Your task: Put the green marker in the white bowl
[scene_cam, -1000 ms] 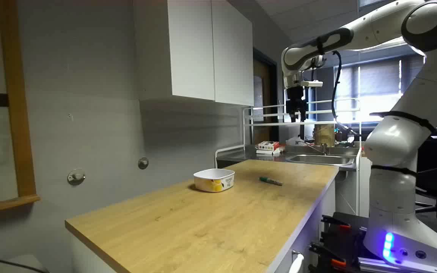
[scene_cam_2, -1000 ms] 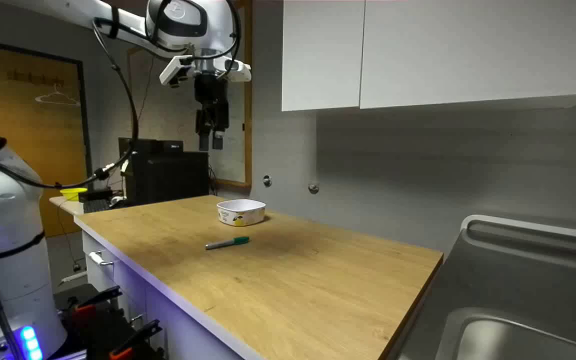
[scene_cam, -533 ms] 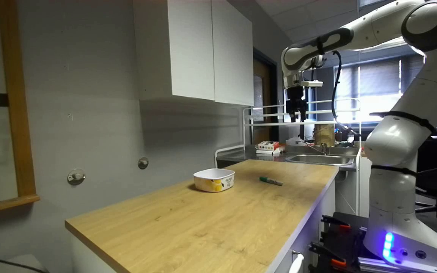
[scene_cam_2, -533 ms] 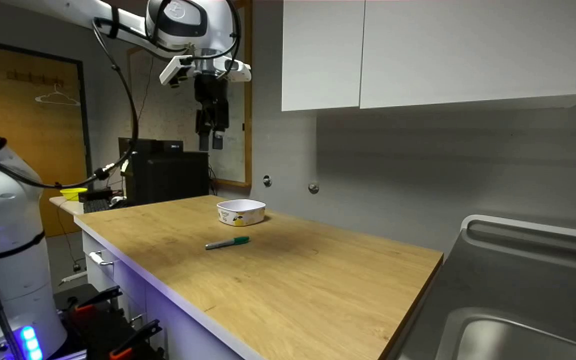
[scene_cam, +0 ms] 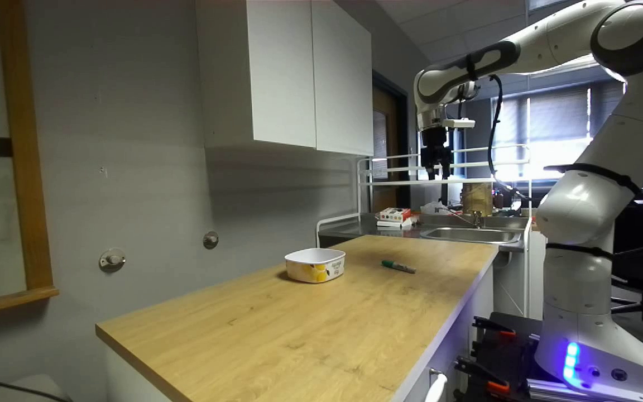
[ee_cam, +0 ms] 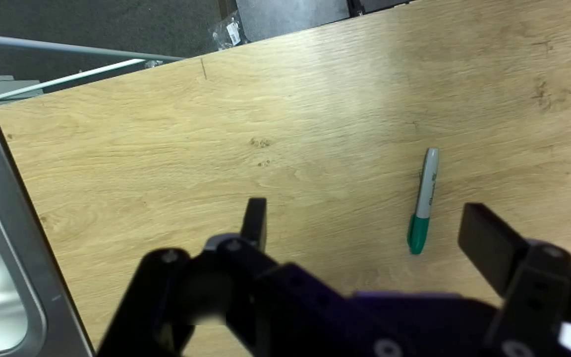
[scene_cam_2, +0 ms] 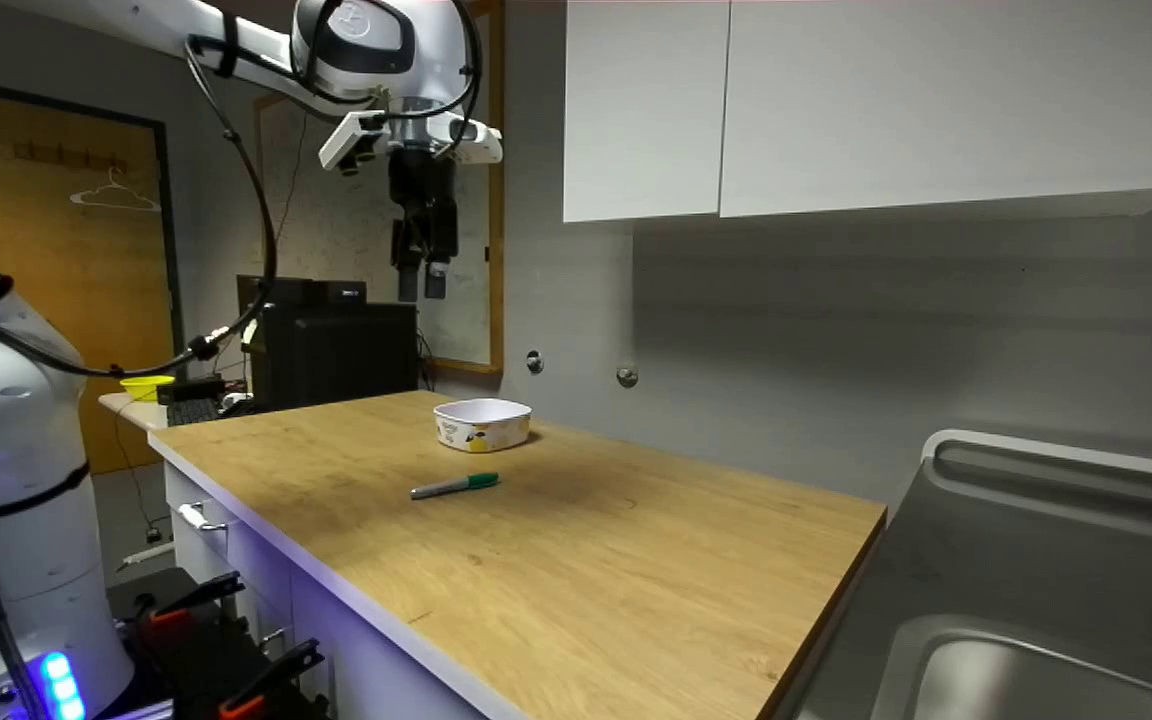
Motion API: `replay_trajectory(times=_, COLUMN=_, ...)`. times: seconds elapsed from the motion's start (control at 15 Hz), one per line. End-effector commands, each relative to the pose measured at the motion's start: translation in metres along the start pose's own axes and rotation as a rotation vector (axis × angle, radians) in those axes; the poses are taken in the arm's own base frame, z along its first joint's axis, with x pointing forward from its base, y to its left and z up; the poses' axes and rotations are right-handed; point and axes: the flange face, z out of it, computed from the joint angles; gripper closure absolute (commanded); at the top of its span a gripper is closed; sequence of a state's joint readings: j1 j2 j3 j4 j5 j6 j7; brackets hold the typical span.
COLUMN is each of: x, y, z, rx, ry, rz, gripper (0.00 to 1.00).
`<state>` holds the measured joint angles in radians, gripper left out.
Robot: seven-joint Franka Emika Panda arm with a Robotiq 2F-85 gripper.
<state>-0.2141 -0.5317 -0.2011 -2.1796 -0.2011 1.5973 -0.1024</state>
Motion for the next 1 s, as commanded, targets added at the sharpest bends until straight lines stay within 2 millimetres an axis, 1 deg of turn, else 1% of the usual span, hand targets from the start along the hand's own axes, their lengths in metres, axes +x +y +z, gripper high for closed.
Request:
replay_trajectory(times=0.0, x=0.005, y=0.0, z=0.001, rx=-0.005, ry=0.0, rz=0.009, gripper=0.0)
replay_trajectory(times=0.2, x=0.017, y=-0.004, z=0.01, rx=-0.016, ry=-0.007, rz=0.01, gripper=0.0)
replay_trajectory(times=0.47, x=0.045, y=-0.024, z=0.037, rx=-0.053, ry=-0.039, rz=-0.007, gripper=0.0)
replay_trajectory(times=0.53, x=0.056, y=-0.035, z=0.051, rx=-0.069, ry=-0.055, rz=-0.021, gripper=0.0)
replay_trajectory(times=0.6, x=0.062, y=-0.042, z=0.059, rx=-0.082, ry=-0.067, rz=-0.03, gripper=0.0)
replay_trajectory(times=0.73, x=0.077, y=-0.061, z=0.085, rx=-0.113, ry=-0.103, rz=-0.061, gripper=0.0)
replay_trajectory(times=0.93, x=0.095, y=-0.084, z=0.123, rx=-0.151, ry=-0.163, rz=-0.104, gripper=0.0)
